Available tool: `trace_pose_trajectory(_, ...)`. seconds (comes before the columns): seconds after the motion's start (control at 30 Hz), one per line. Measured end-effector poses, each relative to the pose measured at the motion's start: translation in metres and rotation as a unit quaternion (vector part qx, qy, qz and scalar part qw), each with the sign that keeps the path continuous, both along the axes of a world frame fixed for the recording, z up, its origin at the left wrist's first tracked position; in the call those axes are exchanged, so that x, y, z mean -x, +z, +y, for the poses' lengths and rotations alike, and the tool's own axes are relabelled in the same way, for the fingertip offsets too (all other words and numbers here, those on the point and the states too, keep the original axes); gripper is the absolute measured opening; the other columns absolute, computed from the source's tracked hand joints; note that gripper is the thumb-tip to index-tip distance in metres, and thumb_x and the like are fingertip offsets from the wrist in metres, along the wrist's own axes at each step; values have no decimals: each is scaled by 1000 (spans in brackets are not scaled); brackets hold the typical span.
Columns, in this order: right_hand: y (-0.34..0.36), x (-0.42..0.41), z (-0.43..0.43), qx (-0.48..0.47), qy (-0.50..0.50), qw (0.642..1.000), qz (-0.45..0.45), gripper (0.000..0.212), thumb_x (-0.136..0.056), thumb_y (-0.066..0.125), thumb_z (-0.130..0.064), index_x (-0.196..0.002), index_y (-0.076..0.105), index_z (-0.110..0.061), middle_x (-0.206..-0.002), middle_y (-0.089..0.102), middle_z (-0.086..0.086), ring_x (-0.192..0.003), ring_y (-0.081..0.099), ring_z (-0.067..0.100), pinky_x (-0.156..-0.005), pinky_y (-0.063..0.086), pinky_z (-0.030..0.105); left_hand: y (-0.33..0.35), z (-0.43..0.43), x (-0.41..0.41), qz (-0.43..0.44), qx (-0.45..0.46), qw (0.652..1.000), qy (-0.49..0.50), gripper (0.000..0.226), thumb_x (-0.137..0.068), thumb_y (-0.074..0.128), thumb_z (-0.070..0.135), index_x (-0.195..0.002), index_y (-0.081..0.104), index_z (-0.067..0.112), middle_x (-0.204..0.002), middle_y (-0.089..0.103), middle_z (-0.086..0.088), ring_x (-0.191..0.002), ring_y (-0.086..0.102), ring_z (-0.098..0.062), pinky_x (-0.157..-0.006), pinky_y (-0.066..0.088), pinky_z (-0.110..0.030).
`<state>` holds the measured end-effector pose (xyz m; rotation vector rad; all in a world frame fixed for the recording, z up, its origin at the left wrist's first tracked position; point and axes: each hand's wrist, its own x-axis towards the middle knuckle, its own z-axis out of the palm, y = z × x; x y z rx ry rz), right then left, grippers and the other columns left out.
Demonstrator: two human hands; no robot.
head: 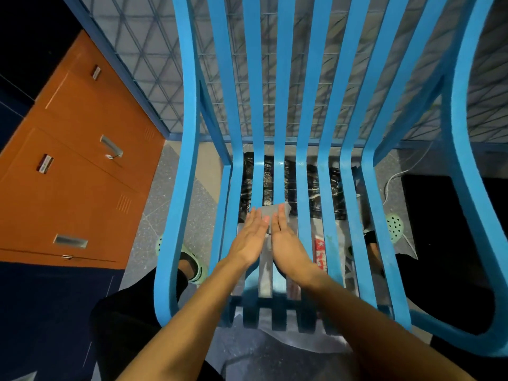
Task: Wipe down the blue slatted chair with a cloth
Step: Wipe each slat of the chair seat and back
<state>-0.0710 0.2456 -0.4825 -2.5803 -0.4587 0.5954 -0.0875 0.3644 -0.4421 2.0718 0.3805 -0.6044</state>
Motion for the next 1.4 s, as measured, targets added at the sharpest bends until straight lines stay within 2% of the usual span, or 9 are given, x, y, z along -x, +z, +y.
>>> trace_pose_trajectory(0.2, -2, -56, 5, -54, -21, 998, 13, 71, -103, 37, -25, -153, -13, -21, -160, -21, -6, -142, 32, 22, -111, 37, 38, -18, -11, -34, -38, -36, 999, -6, 66, -99, 16, 56, -153, -8, 26, -159, -16, 10, -145, -18, -5, -122, -3, -37)
trace_pose_trajectory(0.33, -2, -104, 15, -26, -14, 999, -41, 65, -96, 36, 0, -153, 3, -2, -162, -3, 13, -144, 24, 34, -114, 27, 43, -23, -8, -56, -60, -25, 998, 21, 63, -100, 18, 52, -153, -4, 24, -159, -15, 11, -145, -14, -2, -120, -5, -28)
trace_pose_trajectory(0.43, 7, -140, 17, 44, 0, 999, -23, 53, -96, 39, 0, -146, 25, -1, -161, 7, 16, -110, 55, 38, -76, 44, 41, -25, -4, -61, -90, -8, 996, 20, 61, -102, 19, 47, -154, -1, 21, -160, -11, 9, -144, -13, 0, -117, -7, -22)
trace_pose_trajectory(0.57, 16, -143, -1, 64, -18, 994, -92, 22, -94, 40, 0, -110, 56, 2, -102, 65, 24, -74, 60, 28, -58, 46, 34, -29, -4, -55, -107, 21, 993, 36, 64, -99, 20, 52, -154, 4, 22, -161, -5, 12, -142, -12, 5, -117, -6, -21)
trace_pose_trajectory(0.7, 36, -146, 3, -123, -69, 985, -100, 28, -97, 46, -7, -119, 62, -2, -112, 64, 15, -96, 58, 21, -80, 45, 27, -34, -6, -56, -122, 58, 988, 78, 68, -94, 21, 55, -154, 9, 25, -160, 0, 17, -142, -9, 10, -120, -1, -26)
trace_pose_trajectory(0.87, 21, -176, 1, -87, 5, 991, -102, 51, -92, 42, 11, -142, 41, 3, -156, 29, 13, -145, 26, 30, -120, 20, 39, -29, -4, -60, -104, 83, 987, 91, 65, -97, 22, 52, -153, 11, 21, -160, 4, 13, -142, -4, 6, -115, -2, -18)
trace_pose_trajectory(1.17, 24, -164, 8, 55, 29, 996, -59, 22, -84, 52, 7, -103, 61, 3, -95, 63, 20, -87, 64, 36, -69, 52, 38, -34, -4, -58, -114, 75, 987, 82, 64, -96, 25, 50, -153, 13, 23, -159, 3, 17, -141, -8, 10, -119, -3, -23)
trace_pose_trajectory(1.3, 24, -174, 8, 22, 32, 995, -93, 39, -92, 41, 5, -132, 43, 8, -139, 43, 25, -122, 48, 40, -98, 45, 49, -35, 1, -62, -93, 57, 993, 54, 55, -104, 28, 34, -154, 8, 22, -159, 2, 13, -139, -5, 8, -111, -4, -16)
trace_pose_trajectory(1.4, 10, -159, 13, 124, 67, 986, -85, 60, -94, 42, 2, -147, 15, 9, -153, 20, 29, -124, 48, 41, -91, 47, 43, -29, -3, -65, -97, 57, 991, 74, 55, -104, 30, 30, -154, 10, 20, -160, 7, 7, -145, 2, -5, -113, 3, -20)
